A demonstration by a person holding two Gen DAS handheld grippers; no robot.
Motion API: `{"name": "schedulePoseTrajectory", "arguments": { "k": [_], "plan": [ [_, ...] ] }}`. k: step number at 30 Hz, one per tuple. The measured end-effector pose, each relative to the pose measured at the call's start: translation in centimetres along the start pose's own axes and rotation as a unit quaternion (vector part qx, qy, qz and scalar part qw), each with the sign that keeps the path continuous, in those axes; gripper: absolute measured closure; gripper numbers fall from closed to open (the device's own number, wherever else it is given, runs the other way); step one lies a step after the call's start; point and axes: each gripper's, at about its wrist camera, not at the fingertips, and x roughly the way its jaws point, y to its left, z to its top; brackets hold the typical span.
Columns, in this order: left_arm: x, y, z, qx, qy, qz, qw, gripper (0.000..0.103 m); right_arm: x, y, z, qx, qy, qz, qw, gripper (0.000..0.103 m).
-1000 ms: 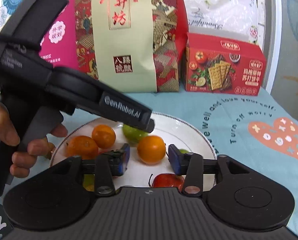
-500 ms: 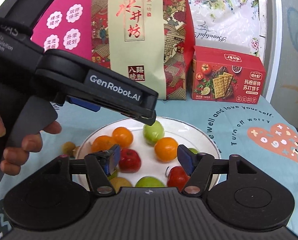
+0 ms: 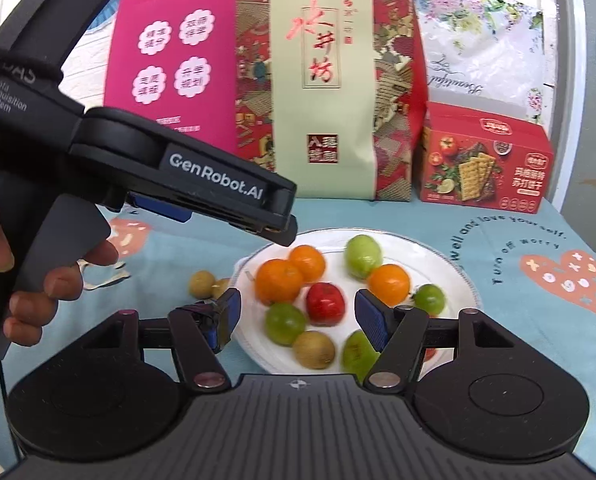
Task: Organize fruits
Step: 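Move both open tools from the plate to the two small brown kiwis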
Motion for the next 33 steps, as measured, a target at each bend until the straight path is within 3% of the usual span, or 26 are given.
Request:
{"name": "schedulePoseTrajectory", "arguments": {
  "k": [8, 16, 21, 27, 29, 33],
  "plan": [
    [-0.9, 4.8, -3.0, -0.051, 0.023, 0.051, 0.9971, 0.0, 0.3, 2.5, -0.5, -0.013, 0.018, 0.032, 0.999, 0.003],
    [-1.2, 7.4, -4.8, -0.07, 0.033, 0.077, 0.994, 0.0, 0.9, 4.9, -1.0, -0.026, 0.037, 0.06, 0.997, 0.021],
    [-1.2, 7.7, -5.1, -0.063, 0.033, 0.061, 0.9956, 0.0, 2.4, 6.0, -1.5, -0.025, 0.052, 0.057, 0.997, 0.029],
    [-0.4, 7.2, -5.1, -0.047, 0.037, 0.033, 0.9977, 0.0, 4.4, 6.2, -1.7, -0.003, 0.057, 0.013, 0.998, 0.031],
    [0.1, 7.1, -4.9, -0.046, 0.04, 0.022, 0.9979, 0.0, 4.8, 6.3, -1.7, -0.001, 0.055, 0.005, 0.998, 0.039],
    [0.9, 6.9, -4.4, -0.047, 0.043, 0.002, 0.9979, 0.0, 5.0, 6.6, -1.8, -0.005, 0.054, -0.001, 0.999, 0.039]
  ]
}}
